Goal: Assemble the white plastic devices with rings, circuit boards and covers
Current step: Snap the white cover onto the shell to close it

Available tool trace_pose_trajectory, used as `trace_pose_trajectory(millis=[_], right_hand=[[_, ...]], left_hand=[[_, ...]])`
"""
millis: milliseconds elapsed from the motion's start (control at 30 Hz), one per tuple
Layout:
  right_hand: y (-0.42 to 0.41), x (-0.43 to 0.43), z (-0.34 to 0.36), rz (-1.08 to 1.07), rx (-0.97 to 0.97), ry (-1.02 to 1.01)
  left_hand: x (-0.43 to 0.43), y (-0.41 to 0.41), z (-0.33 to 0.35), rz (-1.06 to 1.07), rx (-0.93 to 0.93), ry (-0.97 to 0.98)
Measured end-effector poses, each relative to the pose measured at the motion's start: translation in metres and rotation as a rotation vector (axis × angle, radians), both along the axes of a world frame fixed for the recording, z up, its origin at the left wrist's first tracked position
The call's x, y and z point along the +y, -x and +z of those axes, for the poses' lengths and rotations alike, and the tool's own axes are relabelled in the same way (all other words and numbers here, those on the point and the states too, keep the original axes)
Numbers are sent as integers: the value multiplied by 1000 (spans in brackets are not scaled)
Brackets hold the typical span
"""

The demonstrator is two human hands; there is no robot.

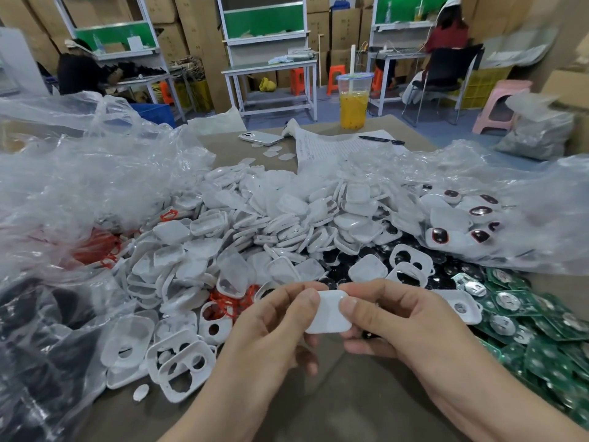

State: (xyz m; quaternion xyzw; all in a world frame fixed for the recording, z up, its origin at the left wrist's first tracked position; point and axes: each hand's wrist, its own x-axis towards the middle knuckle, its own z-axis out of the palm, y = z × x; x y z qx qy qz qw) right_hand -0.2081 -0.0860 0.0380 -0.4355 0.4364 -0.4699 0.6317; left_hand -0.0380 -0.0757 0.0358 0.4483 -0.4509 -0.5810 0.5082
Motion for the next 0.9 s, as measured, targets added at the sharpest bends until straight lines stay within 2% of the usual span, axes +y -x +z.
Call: trace_pose_trajectory(millis=[367, 667, 900], right_hand=[[-14, 7, -2, -8, 26, 80], [-15, 9, 1, 16, -34, 81], [-14, 8, -2, -30, 45, 90]], left_hand=[[3, 9, -4, 14, 165, -57], [3, 12, -5, 35, 153, -68], [3, 11, -8, 14, 87, -1]])
